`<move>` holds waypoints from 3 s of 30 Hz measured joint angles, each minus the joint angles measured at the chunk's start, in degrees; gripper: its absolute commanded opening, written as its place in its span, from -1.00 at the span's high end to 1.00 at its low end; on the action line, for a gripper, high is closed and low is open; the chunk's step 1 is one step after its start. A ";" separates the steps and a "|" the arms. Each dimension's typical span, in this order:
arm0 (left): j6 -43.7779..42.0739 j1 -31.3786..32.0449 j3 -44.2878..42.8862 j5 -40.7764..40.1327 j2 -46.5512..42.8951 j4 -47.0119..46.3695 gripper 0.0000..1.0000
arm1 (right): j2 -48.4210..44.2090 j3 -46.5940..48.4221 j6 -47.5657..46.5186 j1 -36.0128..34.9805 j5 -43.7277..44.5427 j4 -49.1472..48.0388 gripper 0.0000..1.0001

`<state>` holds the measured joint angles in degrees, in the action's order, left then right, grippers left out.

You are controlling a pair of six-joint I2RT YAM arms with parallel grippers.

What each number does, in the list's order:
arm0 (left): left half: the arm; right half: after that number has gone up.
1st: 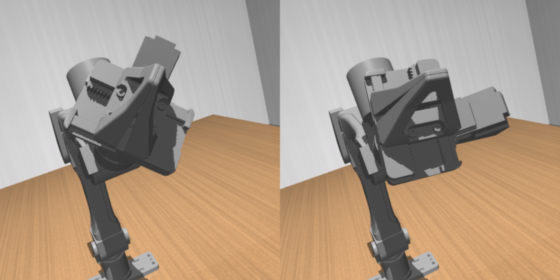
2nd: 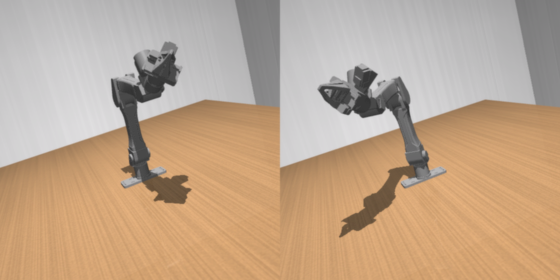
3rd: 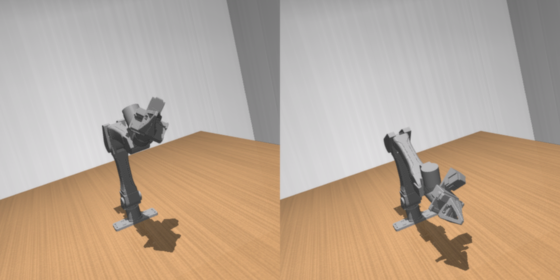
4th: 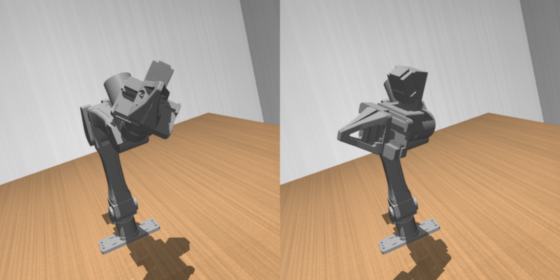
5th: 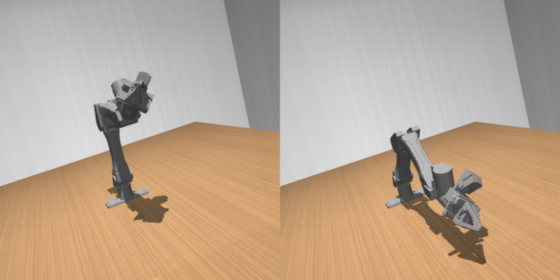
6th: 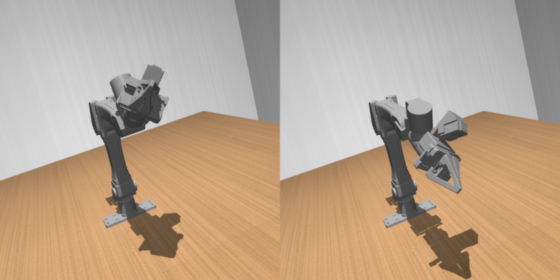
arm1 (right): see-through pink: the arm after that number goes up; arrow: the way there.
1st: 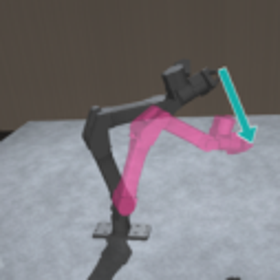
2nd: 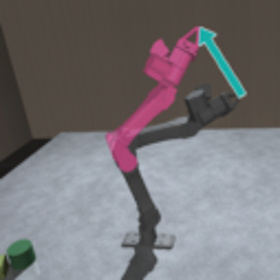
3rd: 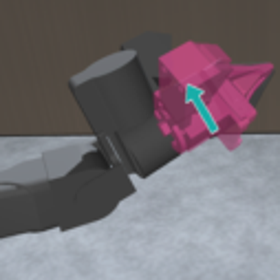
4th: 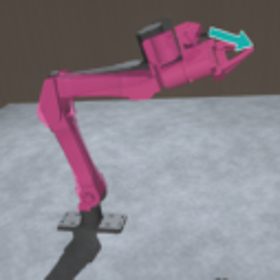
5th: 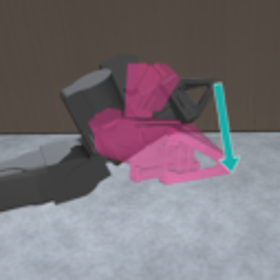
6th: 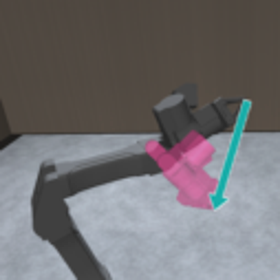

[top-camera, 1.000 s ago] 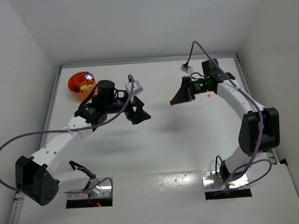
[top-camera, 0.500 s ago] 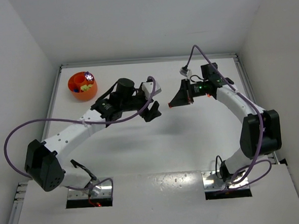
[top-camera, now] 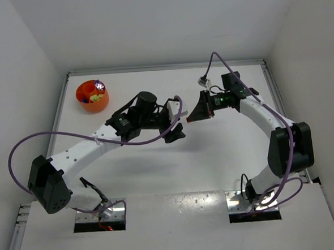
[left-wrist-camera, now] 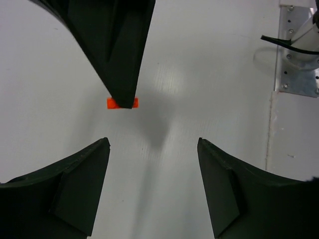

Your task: Sort the legos into containers by color

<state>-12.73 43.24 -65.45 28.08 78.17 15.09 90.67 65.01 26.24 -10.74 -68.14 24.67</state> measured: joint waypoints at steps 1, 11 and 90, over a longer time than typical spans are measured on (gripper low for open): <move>-0.17 0.26 0.00 0.44 0.00 0.02 -0.50 | -0.02 -0.28 -0.79 -0.39 0.17 0.04 1.00; -2.62 0.28 -0.55 -3.13 1.31 -0.44 -0.26 | -4.63 -4.15 -4.57 -2.54 3.67 1.27 1.00; -0.94 1.84 -0.81 -6.05 3.26 -1.66 0.78 | -0.98 1.05 -3.65 -5.60 5.07 1.53 0.59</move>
<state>-13.67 45.08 -66.26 22.02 81.43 13.43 89.69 66.06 22.59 -16.34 -63.07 26.20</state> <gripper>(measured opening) 0.319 0.123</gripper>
